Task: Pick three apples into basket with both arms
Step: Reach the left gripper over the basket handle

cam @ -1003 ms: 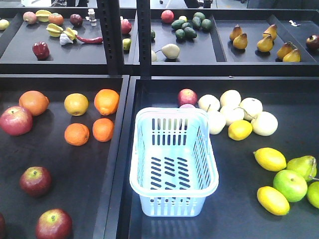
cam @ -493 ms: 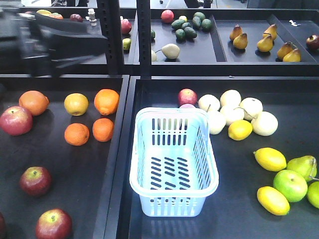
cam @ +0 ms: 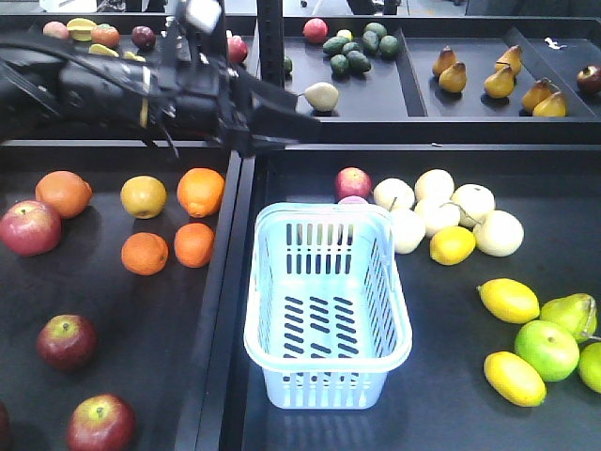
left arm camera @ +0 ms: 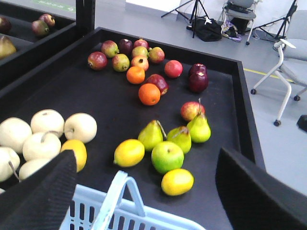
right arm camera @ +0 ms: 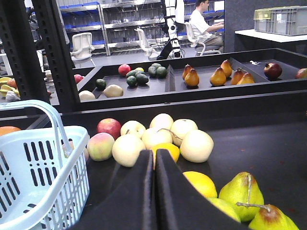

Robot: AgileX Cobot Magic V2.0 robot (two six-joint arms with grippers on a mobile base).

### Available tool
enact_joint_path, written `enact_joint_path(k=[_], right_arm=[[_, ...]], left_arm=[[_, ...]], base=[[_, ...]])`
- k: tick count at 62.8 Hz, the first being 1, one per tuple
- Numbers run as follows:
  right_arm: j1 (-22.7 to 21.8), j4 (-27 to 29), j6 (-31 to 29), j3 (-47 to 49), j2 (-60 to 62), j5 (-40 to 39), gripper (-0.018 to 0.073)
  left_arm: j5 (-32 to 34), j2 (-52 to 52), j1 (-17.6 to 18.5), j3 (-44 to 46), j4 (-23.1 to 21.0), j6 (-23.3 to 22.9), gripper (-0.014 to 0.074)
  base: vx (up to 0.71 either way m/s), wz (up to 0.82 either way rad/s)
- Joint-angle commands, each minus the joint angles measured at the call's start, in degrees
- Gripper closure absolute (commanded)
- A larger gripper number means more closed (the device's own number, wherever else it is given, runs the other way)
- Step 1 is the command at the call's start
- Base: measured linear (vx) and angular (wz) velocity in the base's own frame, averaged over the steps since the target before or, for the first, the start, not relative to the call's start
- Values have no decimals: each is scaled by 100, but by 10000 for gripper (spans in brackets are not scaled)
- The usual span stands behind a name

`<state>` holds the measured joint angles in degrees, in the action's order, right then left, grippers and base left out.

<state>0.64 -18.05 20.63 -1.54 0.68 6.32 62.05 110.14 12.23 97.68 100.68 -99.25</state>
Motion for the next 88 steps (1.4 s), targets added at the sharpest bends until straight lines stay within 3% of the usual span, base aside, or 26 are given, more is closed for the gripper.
enact_joint_path(k=[1,18,27,50,88], right_arm=[[-14,-71,-51,-83,67,-411,564],[-14,-71,-51,-83,67,-411,564],[-14,-71,-51,-83,67,-411,564],[-14,-71,-51,-83,67,-411,564],[-14,-71,-51,-83,67,-411,564]], left_arm=[[-23,-49,33,201,124,284,41],[12,407,44,201,124,409,41],[-9,592,44,201,124,740,41],[-103,1054,45,201,124,1075,41],[-220,1469,45,201,124,1087,42]], base=[[0,0],[0,0],[0,0],[0,0],[0,0]])
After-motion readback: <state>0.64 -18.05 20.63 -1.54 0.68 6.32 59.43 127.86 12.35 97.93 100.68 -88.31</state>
